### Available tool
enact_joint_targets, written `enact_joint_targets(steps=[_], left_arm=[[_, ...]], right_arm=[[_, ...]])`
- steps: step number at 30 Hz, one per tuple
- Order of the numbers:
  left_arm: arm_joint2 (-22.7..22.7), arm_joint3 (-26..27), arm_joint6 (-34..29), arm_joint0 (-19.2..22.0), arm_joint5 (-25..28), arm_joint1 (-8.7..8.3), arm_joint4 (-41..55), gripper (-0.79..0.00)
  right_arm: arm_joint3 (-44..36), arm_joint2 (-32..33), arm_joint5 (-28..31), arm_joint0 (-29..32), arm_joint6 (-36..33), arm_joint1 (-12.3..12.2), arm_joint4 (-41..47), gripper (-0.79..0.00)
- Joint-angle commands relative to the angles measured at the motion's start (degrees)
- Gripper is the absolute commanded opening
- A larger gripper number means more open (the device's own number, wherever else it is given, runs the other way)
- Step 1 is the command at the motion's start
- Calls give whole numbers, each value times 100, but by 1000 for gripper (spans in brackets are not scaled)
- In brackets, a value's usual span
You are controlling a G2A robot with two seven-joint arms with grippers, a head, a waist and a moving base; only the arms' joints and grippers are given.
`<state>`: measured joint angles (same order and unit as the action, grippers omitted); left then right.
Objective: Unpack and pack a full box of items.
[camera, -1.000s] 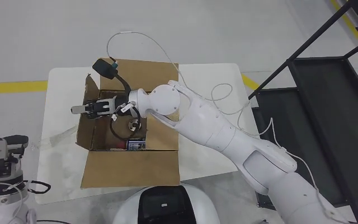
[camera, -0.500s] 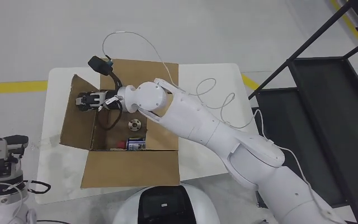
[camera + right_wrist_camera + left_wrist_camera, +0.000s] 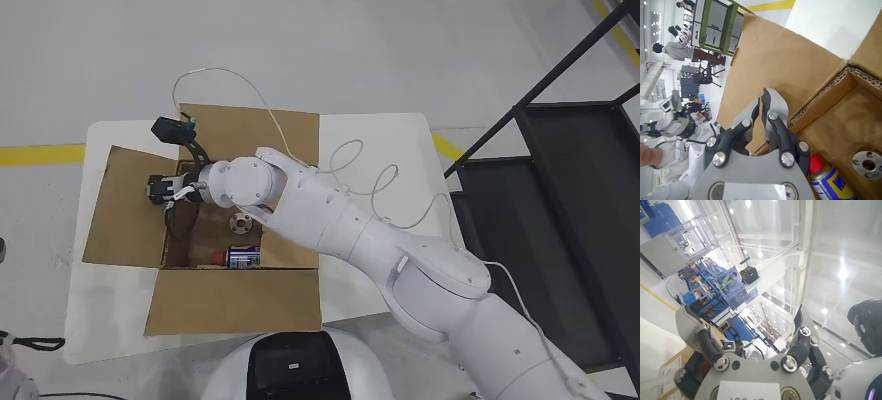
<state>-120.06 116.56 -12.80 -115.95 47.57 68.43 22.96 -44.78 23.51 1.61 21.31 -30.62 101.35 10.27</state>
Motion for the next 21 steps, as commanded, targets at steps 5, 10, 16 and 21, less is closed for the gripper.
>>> enact_joint_targets(steps=[5, 10, 16, 21], left_arm=[[229, -75, -664, 183, -647, -39, 366, 0], [723, -534, -821, 607, -1195, -40, 457, 0], [1070, -1042, -944, 966, -1450, -30, 287, 0], [1170, -1212, -838, 1130, -1604, -21, -187, 0]], right_arm=[[274, 100, 28, -11, 57, 125, -74, -785], [443, 249, 105, 0, 23, 159, -113, -785], [478, 518, 239, 33, -19, 115, -156, -785], [328, 790, 267, 99, -61, -24, -363, -785]])
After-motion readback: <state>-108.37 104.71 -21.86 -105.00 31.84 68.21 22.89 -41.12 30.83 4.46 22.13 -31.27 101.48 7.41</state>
